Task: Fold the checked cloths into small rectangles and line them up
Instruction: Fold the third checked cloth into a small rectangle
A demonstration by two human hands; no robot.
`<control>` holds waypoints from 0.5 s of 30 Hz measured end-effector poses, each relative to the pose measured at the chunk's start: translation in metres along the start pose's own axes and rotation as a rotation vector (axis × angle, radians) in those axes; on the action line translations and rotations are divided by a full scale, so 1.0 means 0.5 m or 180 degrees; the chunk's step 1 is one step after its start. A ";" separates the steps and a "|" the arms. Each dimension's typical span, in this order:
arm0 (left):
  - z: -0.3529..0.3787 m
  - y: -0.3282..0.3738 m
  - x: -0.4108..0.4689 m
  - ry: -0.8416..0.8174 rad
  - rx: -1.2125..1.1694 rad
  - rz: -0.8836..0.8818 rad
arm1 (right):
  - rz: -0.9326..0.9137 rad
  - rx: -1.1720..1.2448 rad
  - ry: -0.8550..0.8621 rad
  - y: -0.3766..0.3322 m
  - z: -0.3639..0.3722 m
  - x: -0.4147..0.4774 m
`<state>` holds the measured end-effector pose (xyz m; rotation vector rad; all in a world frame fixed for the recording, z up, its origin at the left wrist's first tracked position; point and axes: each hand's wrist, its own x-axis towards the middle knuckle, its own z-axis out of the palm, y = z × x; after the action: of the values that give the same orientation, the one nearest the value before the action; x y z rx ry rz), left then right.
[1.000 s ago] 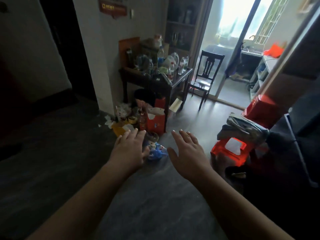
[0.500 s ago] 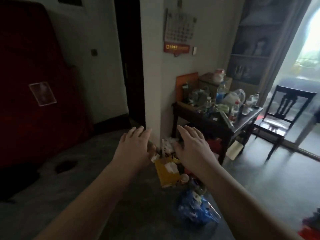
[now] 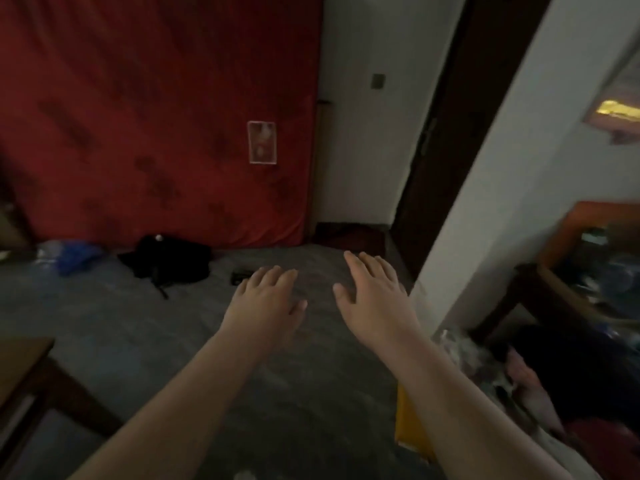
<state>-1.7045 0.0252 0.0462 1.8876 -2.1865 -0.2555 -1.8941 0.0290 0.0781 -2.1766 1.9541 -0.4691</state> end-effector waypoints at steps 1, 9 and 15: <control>0.005 -0.032 0.034 0.0030 -0.0035 -0.0077 | -0.0062 -0.0005 -0.0042 -0.015 0.021 0.048; -0.028 -0.345 0.310 0.0038 -0.0058 -0.0608 | -0.0426 0.0058 -0.0321 -0.185 0.179 0.437; -0.078 -0.536 0.459 0.0099 0.0100 -0.0972 | -0.0750 0.0139 -0.0510 -0.318 0.281 0.670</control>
<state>-1.4708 -0.2407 0.0221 2.2241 -1.8863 -0.2447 -1.6676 -0.2939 0.0386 -2.3481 1.6010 -0.3539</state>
